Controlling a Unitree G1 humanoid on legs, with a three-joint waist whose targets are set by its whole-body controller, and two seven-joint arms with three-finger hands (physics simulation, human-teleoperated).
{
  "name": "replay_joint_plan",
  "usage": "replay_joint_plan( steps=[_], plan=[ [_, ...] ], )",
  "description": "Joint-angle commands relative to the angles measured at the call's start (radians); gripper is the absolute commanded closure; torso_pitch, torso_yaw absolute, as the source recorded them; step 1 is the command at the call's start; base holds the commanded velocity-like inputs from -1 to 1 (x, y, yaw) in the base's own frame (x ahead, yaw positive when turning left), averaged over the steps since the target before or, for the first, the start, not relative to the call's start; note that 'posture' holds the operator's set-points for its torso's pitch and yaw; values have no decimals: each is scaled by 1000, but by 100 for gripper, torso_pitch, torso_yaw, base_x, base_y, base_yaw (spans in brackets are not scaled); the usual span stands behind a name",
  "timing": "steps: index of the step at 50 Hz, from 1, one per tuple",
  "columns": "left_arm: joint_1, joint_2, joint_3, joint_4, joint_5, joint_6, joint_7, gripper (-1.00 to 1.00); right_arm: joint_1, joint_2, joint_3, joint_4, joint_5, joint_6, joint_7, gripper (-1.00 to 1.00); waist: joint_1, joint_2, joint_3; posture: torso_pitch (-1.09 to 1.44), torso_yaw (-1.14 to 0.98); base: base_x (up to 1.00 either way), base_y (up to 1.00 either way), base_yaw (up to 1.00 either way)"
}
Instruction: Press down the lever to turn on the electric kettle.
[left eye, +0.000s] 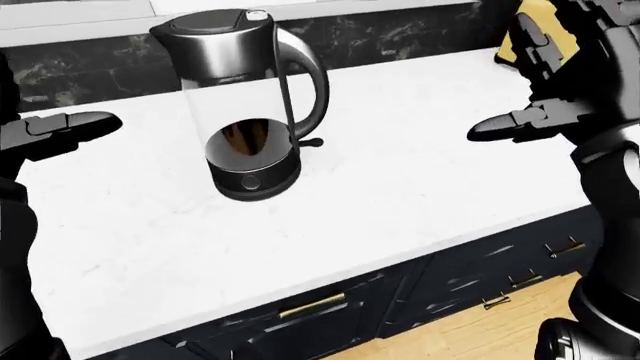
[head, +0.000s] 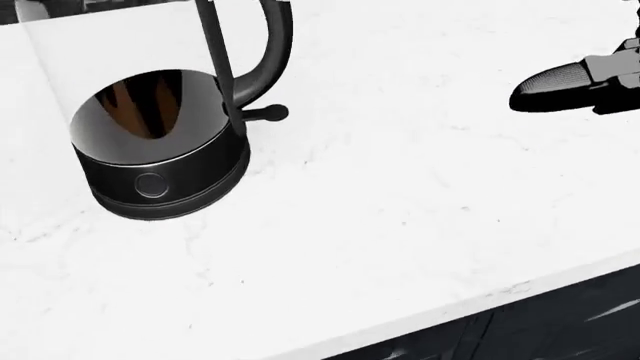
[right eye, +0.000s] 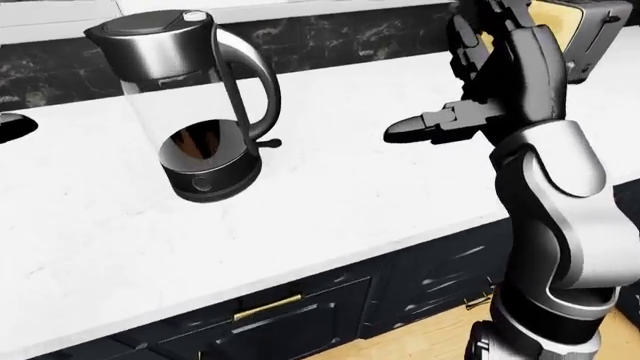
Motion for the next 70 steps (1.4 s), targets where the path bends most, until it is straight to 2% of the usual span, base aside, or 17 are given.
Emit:
replay_joint_plan(
  steps=[1,2,3,7,16,17,22,25,28,29,32,36,38,42,43,52,70],
  plan=[
    [-13,14,11,-9,4,-20,1,-100,-30,-10,-15,5,12,-17,-28,-100,-2,20,-20,0,0,0,0,0],
    [-15,16,12,-10,2,-18,2,-100,-37,-10,-22,9,30,-9,-41,-100,-11,22,-26,0,0,0,0,0],
    [-14,17,13,-13,1,-16,2,-100,-47,-15,-28,19,47,1,-55,-100,2,3,-5,0,0,0,0,0],
    [-10,14,11,-17,3,-18,2,-100,-61,-28,-34,65,104,-8,-128,-100,18,-32,-13,0,0,0,0,0],
    [-11,17,16,-14,6,-18,-2,-100,-31,-26,3,139,30,-47,-180,-100,21,-33,-26,0,0,0,0,0],
    [-11,19,17,-15,4,-17,-2,-100,-30,-30,7,133,23,-51,-165,-100,50,-23,-45,0,0,0,0,100],
    [-14,21,16,-6,5,-21,-2,-100,-45,-25,-2,147,20,-33,-166,-100,51,-11,-25,0,0,0,0,100],
    [-13,20,14,-5,6,-23,-2,-100,-56,-23,-15,160,45,-8,-184,-100,53,-48,-17,0,0,0,0,100],
    [-12,19,15,-7,6,-24,-1,-100,-60,-27,-14,168,54,-11,-210,-100,25,-139,-7,0,0,0,0,94],
    [-12,19,15,-8,6,-24,-1,-100,-62,-31,-3,176,36,-18,-219,-100,23,-94,-7,0,0,0,0,27],
    [-11,17,14,-6,8,-27,-2,-100,-70,-28,-9,198,59,8,-236,-100,34,-96,-15,0,0,0,0,0],
    [-9,14,10,-5,12,-31,-2,-100,-95,-33,-3,226,76,32,-265,-100,33,-77,0,0,0,0,0,0],
    [-9,13,12,-4,15,-34,-3,-100,-79,-48,46,228,-11,-23,-243,-100,25,-58,4,0,0,0,0,0],
    [-8,9,3,15,45,-55,4,-100,-106,-19,35,232,3,37,-215,-100,5,18,-12,0,0,0,0,0],
    [-9,6,5,22,41,-53,3,-100,-108,-15,39,242,-8,39,-217,-100,8,-3,-3,0,0,0,0,0],
    [-12,6,4,37,59,-55,14,-100,-131,-14,76,288,-93,-12,-114,-100,23,-23,-20,0,0,0,0,0],
    [-14,26,25,41,-7,-31,35,-100,-246,27,117,583,-259,-149,2,-100,23,-14,-35,0,0,0,0,0]
  ],
)
